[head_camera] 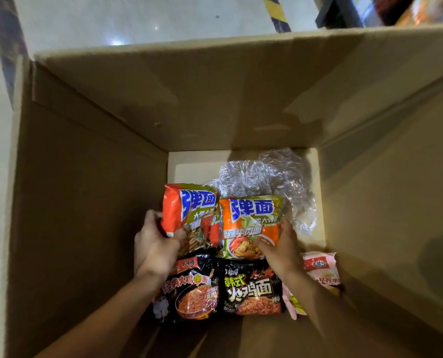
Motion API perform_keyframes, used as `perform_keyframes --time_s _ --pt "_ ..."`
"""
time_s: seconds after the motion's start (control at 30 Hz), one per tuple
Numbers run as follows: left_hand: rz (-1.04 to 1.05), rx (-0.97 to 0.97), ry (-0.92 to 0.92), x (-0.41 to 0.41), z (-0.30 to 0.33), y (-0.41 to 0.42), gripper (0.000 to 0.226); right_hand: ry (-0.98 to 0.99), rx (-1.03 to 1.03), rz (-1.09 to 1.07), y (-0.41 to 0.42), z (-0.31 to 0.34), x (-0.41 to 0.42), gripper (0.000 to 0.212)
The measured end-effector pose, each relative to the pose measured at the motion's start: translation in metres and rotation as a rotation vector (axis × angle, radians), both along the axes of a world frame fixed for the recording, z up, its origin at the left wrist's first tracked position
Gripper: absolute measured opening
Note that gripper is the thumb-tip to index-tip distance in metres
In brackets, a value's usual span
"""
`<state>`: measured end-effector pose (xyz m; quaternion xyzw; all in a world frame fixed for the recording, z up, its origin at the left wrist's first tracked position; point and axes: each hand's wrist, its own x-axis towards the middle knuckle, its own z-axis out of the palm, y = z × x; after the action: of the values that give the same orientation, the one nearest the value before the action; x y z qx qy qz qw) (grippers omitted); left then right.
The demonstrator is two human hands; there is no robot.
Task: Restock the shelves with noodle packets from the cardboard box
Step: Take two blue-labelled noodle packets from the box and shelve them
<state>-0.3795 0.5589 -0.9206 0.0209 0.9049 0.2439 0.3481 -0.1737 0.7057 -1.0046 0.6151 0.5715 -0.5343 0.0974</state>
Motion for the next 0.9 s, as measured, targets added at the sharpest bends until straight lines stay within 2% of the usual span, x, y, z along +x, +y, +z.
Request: perform_keyframes --time_s 0.13,0.3,0.43,0.57,0.7,0.8,0.9 --pt "-0.027 0.007 0.011 -0.001 -0.002 -0.002 0.036 -0.099 0.030 -0.030 -0.004 -0.006 -0.015 0.113" --pt "-0.025 0.044 0.046 -0.001 0.002 -0.003 0.033 -0.185 0.057 -0.041 0.002 -0.002 -0.025 0.111" --pt "-0.007 0.059 0.054 -0.001 0.014 -0.006 0.032 -0.265 -0.033 0.038 0.010 0.015 -0.029 0.090" --pt "-0.003 0.110 0.060 0.002 0.046 -0.002 0.032 -0.162 -0.091 0.064 0.016 0.052 -0.027 0.034" --pt "0.009 0.173 0.074 0.001 0.104 0.009 0.031 -0.058 0.024 0.081 0.027 0.111 -0.020 0.032" --pt "0.023 0.235 0.093 0.000 0.163 0.020 0.033 0.013 0.040 0.032 0.041 0.173 -0.013 0.035" --pt "0.031 0.279 0.108 0.001 0.233 0.031 0.037 0.071 0.036 0.008 0.054 0.245 -0.004 0.030"
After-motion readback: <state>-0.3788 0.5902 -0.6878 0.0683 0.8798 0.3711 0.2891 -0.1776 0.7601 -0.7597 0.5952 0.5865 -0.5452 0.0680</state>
